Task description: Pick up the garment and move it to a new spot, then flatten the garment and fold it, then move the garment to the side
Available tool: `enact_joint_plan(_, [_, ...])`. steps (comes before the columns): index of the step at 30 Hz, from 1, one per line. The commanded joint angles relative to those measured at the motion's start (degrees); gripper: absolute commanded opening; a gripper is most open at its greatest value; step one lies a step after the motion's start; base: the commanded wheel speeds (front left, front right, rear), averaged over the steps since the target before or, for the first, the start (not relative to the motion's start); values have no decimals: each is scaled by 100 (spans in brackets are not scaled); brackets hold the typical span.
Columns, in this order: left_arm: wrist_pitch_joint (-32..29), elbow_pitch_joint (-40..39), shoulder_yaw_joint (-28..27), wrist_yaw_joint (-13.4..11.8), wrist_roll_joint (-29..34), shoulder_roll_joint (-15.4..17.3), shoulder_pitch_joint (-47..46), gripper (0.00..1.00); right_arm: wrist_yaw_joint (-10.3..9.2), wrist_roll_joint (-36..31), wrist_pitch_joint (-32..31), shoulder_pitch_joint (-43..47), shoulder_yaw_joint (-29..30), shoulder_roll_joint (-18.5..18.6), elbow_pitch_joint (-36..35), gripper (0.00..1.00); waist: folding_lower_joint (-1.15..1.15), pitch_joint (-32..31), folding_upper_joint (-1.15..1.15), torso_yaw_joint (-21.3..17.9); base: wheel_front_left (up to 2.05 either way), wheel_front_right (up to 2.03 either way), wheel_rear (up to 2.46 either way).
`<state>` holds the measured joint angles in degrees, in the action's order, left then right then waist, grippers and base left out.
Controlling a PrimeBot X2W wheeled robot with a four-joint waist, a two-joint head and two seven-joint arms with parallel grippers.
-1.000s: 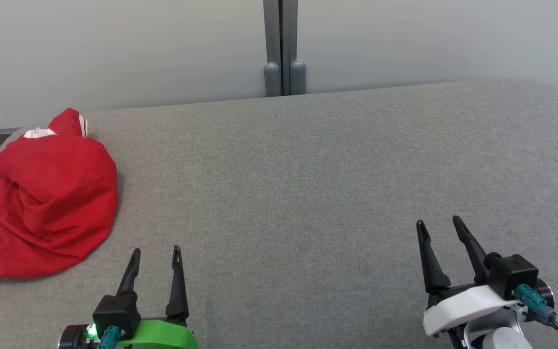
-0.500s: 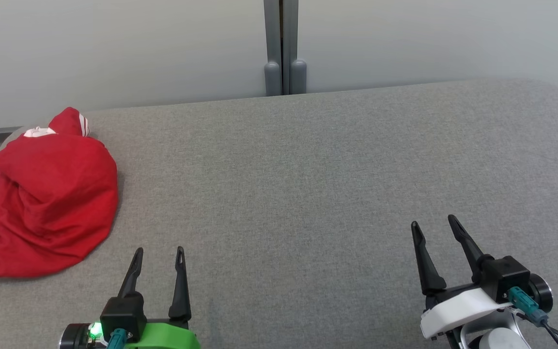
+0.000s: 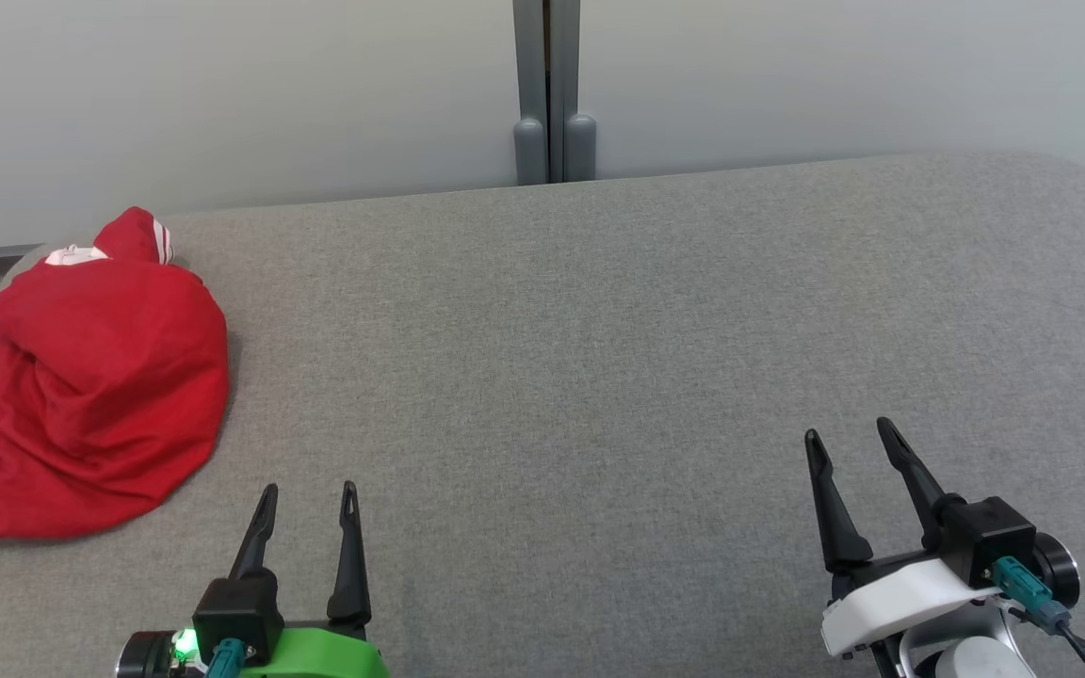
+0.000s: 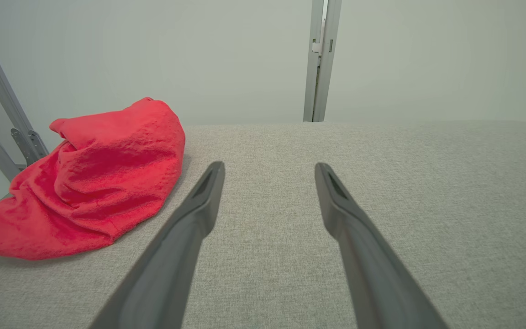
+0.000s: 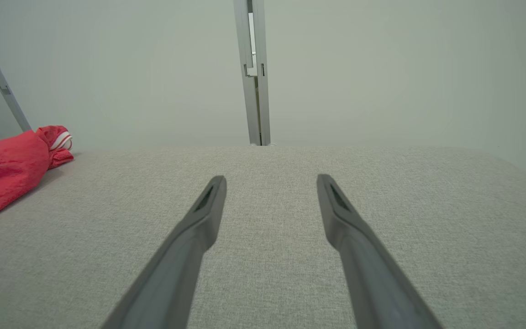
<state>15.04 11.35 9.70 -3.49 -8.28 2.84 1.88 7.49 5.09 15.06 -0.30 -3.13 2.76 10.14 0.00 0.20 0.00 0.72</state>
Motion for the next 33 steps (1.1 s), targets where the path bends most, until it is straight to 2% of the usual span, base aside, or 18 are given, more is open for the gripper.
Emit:
enact_joint_plan(1, [22,-3,-5,3,-22,10,48,100,0,34,18,41,16,22,7,100,0,2,0,2,0,0,0])
enact_joint_plan(9, [22,9,24,31,-22,9,1,100,0,58,18,45,40,22,-24,100,0,30,0,77,0,0,0])
enact_joint_plan(13, [21,-3,33,28,24,12,-83,100,0,108,18,70,34,21,-100,100,0,60,0,298,0,0,0])
enact_joint_plan(25, [14,-90,-122,11,49,14,-59,100,0,251,18,108,-3,21,-190,100,0,47,0,1701,0,0,0])
enact_joint_plan(33, [14,-149,-226,6,27,13,54,100,0,309,18,74,-129,21,-134,100,0,8,0,2374,0,0,0])
